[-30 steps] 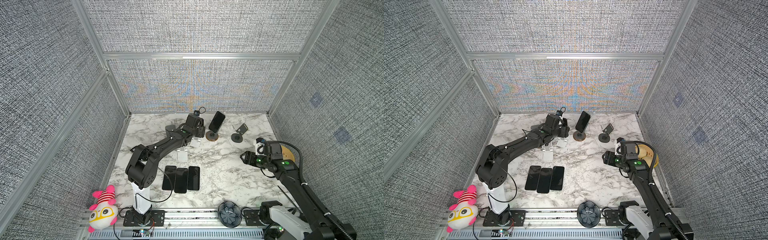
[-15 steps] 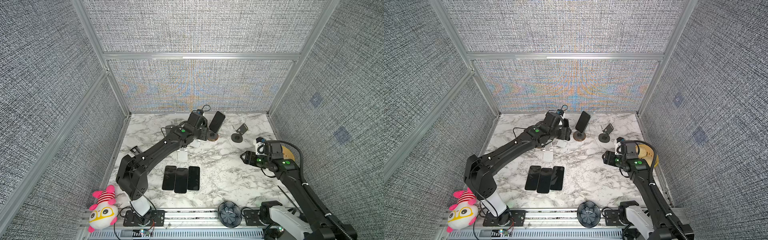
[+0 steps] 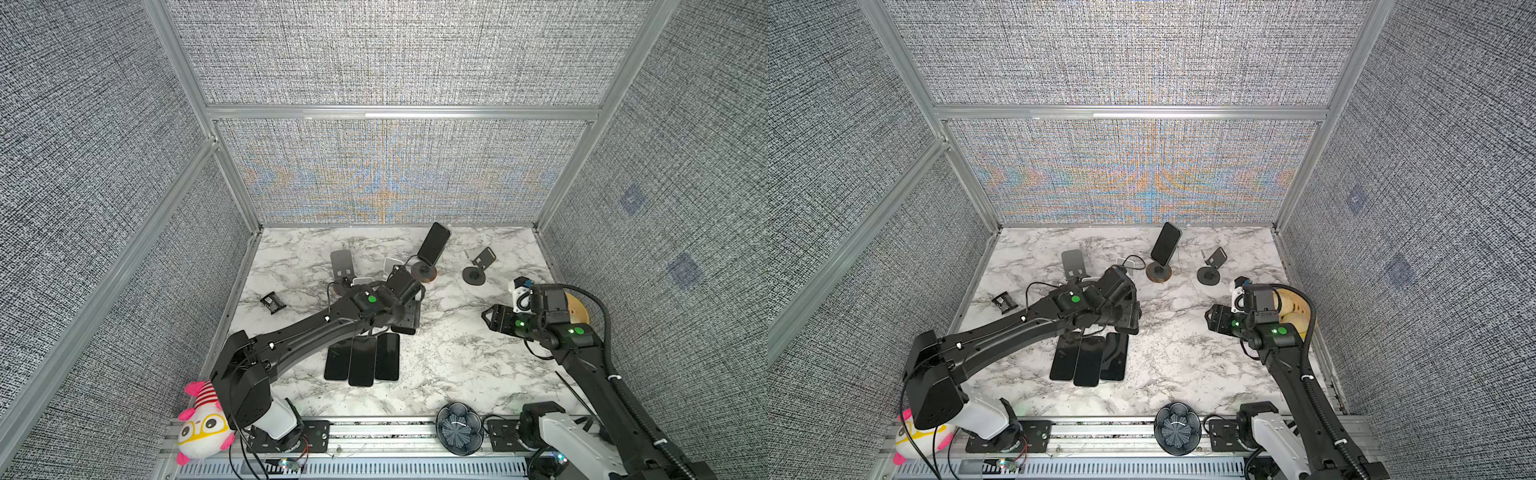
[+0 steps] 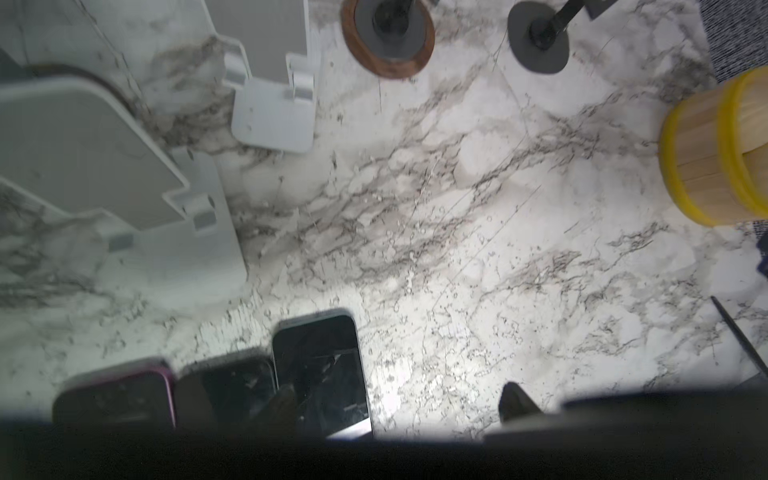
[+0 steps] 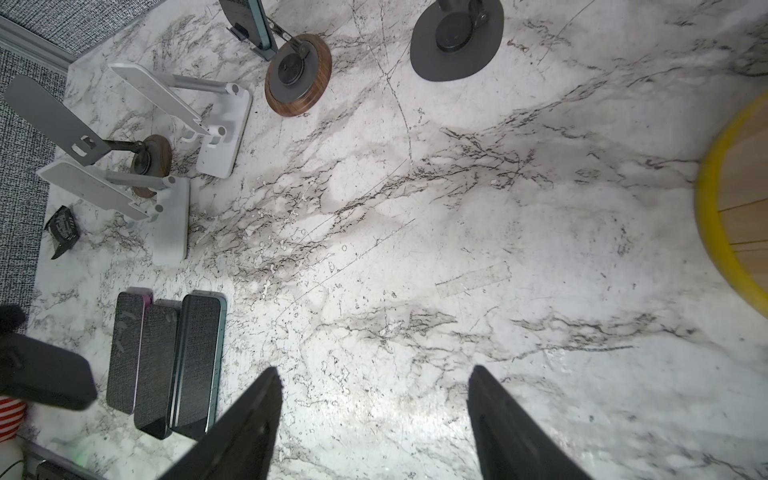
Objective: Remove the phone from the phone stand
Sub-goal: 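Carry the black phone toward the robot beside the teal-edged phone, then lower the black phone flat beside the teal-edged phone with the left gripper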
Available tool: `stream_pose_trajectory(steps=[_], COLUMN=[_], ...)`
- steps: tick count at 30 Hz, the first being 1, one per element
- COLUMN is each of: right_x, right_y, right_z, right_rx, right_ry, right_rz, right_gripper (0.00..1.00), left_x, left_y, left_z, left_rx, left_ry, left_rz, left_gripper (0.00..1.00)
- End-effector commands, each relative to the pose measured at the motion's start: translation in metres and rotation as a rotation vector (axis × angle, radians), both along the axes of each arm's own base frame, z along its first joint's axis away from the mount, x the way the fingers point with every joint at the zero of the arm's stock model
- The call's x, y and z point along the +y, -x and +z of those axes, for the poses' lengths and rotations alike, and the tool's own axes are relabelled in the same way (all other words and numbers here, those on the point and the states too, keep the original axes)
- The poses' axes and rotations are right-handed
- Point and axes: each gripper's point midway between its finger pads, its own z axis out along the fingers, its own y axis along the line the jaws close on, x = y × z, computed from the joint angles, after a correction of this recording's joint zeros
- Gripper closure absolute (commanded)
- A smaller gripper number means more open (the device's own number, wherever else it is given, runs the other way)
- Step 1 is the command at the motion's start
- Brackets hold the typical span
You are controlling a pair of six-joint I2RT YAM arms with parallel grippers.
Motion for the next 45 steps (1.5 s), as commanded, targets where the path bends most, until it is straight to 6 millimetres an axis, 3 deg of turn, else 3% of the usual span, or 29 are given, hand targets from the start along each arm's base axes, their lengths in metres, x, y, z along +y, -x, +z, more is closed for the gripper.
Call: stream_pose_trajectory(steps=[1, 6, 12, 21, 29, 39, 40, 45], right_x=[0.002, 0.002, 0.0, 0.004, 0.005, 0.006, 0.005, 0.005], right_y=[0.003, 0.006, 0.008, 0.008, 0.006, 0.004, 0.004, 0.002], right_z=[-0.003, -0.005, -0.004, -0.007, -0.012, -0.014, -0.014, -0.013], right_rx=[0.007, 0.007, 0.002, 0.007, 0.023, 0.025, 0.025, 0.025], right_ry=[-0.014, -0.018, -0.009, -0.03, -0.034, -0.035, -0.034, -0.03], right_rz=[0.001, 0.002, -0.003, 0.005, 0.007, 0.011, 0.011, 0.013], right_gripper=[0.28, 0.28, 0.28, 0.28, 0.28, 0.28, 0.28, 0.28], left_x=[-0.008, -0.015, -0.019, -0.024, -0.025, -0.024, -0.022, -0.023], left_y=[0.014, 0.04, 0.06, 0.068, 0.066, 0.066, 0.067, 0.066], left_z=[-0.012, -0.04, -0.065, -0.096, -0.111, -0.122, -0.132, -0.137], left_rx=[0.066, 0.175, 0.267, 0.354, 0.375, 0.414, 0.426, 0.44], left_ry=[0.023, -0.111, -0.152, -0.234, -0.305, -0.307, -0.333, -0.332], left_rz=[0.105, 0.123, 0.124, 0.108, 0.085, 0.077, 0.079, 0.076], left_gripper=[0.69, 0.71, 0.74, 0.71, 0.71, 0.64, 0.63, 0.55])
